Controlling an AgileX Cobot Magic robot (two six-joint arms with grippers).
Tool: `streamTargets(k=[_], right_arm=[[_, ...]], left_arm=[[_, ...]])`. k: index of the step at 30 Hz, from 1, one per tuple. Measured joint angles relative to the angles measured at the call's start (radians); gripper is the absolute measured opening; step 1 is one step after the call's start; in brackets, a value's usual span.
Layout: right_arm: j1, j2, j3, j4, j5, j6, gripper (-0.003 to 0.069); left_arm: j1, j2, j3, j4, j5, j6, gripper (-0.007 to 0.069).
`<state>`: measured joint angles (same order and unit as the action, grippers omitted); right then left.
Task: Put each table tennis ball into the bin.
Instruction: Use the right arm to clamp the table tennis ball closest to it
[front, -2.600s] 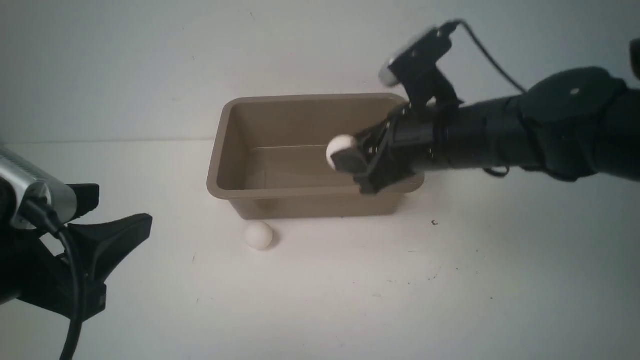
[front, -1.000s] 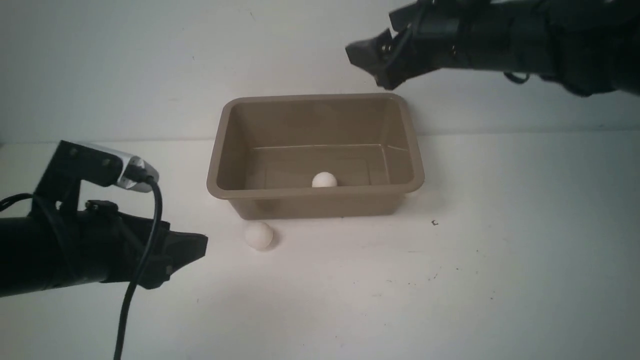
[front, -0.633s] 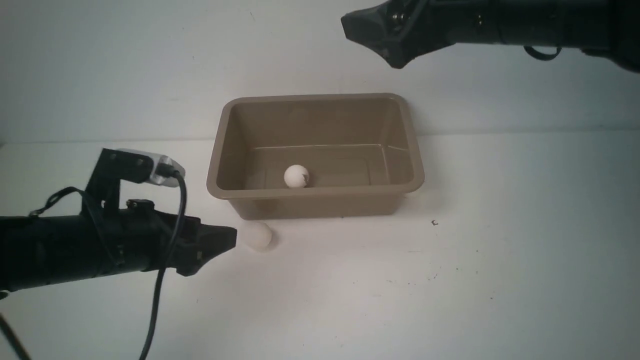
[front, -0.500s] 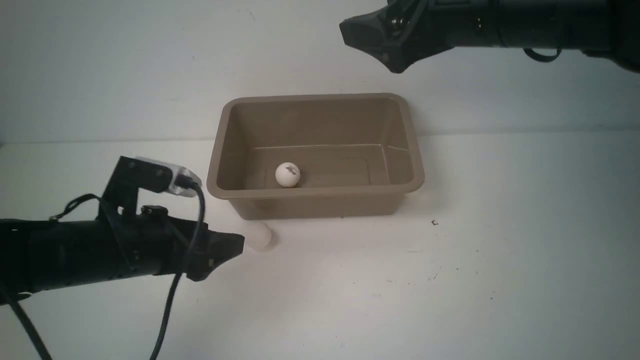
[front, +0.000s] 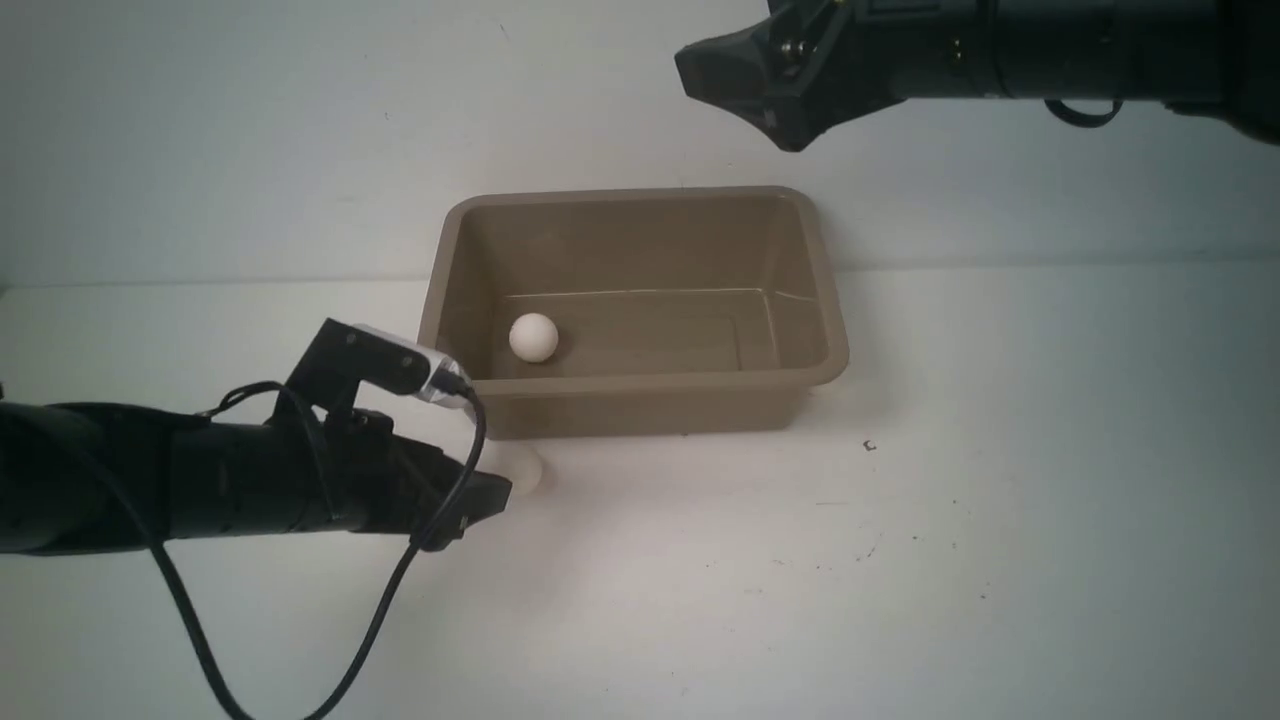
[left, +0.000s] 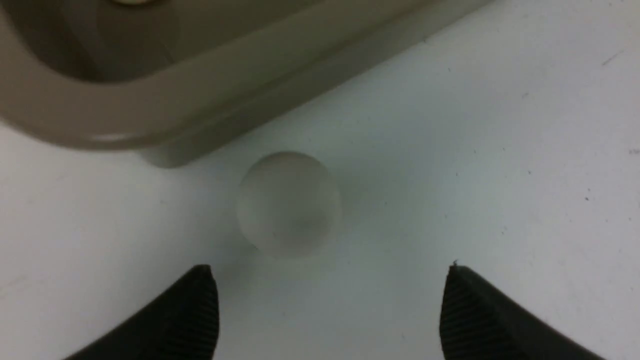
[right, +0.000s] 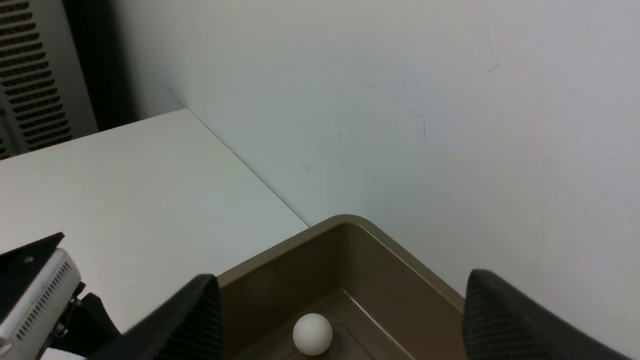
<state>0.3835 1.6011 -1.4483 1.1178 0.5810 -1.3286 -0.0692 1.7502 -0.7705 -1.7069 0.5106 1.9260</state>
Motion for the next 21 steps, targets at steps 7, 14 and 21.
streamTargets(k=[7,14,21], right_arm=[[0.0,0.0,0.0,0.0,0.0,0.0,0.0588],[0.0,0.0,0.0,0.0,0.0,0.0,0.0588],[0.0,0.0,0.0,0.0,-0.002,0.0,0.0588]], left_arm=[[-0.001,0.075,-0.079,-0.002,0.005,-0.006,0.0534],[-0.002,0.133,-0.112,-0.004,0.029,-0.009,0.0534],[-0.031,0.162,-0.117,-0.004,0.039,-0.011,0.0534]])
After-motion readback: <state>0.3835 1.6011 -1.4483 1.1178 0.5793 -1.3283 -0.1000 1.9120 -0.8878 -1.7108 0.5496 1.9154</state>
